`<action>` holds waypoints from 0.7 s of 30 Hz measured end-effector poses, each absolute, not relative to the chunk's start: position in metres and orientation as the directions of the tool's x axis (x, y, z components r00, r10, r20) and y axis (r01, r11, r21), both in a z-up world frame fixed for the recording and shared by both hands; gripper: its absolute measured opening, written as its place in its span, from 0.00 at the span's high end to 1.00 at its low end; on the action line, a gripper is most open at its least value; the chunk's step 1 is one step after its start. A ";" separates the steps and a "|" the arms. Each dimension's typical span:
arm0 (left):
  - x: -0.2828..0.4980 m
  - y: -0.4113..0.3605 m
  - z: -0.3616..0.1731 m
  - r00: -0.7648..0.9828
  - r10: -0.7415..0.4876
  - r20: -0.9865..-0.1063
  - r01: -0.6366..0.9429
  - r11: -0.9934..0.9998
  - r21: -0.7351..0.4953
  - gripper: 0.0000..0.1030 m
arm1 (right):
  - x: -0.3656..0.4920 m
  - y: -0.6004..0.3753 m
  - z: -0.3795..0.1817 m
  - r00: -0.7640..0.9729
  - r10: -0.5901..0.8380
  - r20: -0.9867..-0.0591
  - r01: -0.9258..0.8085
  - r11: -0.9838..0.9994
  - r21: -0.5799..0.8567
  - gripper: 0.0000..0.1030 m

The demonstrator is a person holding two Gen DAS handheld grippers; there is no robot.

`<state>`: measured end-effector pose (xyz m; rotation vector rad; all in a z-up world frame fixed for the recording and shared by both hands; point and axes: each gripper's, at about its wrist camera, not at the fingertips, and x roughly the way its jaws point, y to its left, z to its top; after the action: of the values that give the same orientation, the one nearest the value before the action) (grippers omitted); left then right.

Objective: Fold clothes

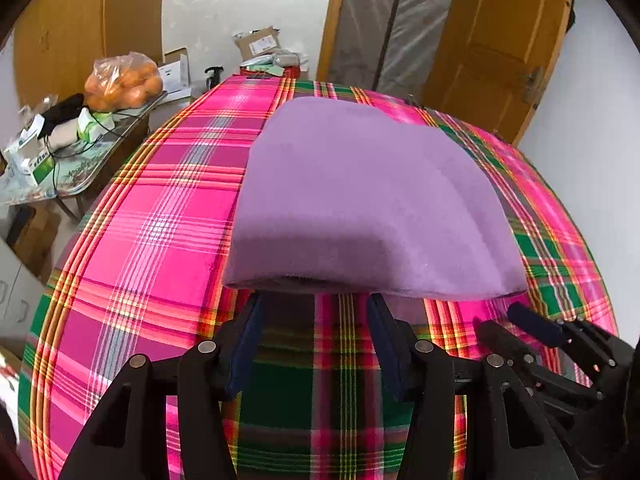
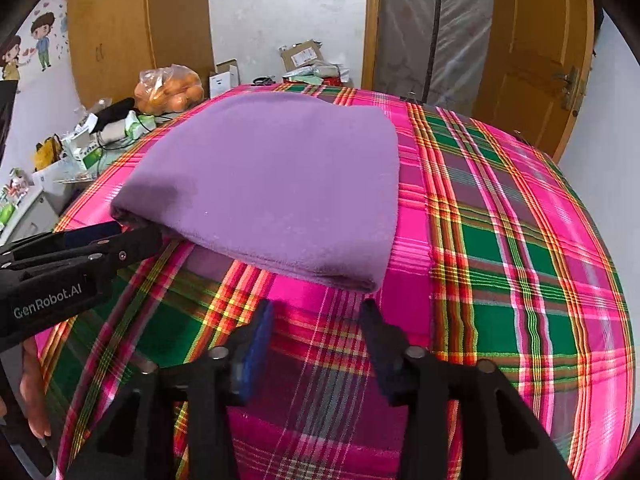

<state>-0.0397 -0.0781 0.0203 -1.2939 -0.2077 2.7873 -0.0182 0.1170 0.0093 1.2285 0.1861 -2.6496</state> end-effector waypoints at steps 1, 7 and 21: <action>-0.040 -0.078 0.020 -0.646 0.112 -0.755 0.000 -0.989 -0.146 0.47 | -0.020 0.117 0.008 -0.625 -0.128 -0.770 0.239 -0.970 -0.032 0.51; -0.044 -0.073 0.011 -0.629 0.094 -0.772 -0.004 -0.993 -0.118 0.47 | -0.026 0.121 0.006 -0.622 -0.104 -0.777 0.193 -0.981 -0.024 0.37; -0.045 -0.062 0.006 -0.645 0.022 -0.764 -0.004 -1.000 -0.025 0.46 | -0.040 0.122 0.004 -0.608 -0.104 -0.787 0.179 -0.984 -0.007 0.23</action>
<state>-0.0451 -0.0625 0.0064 -1.3180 -0.0322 2.8360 -0.0402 0.1224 0.0041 1.3042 0.1277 -2.6800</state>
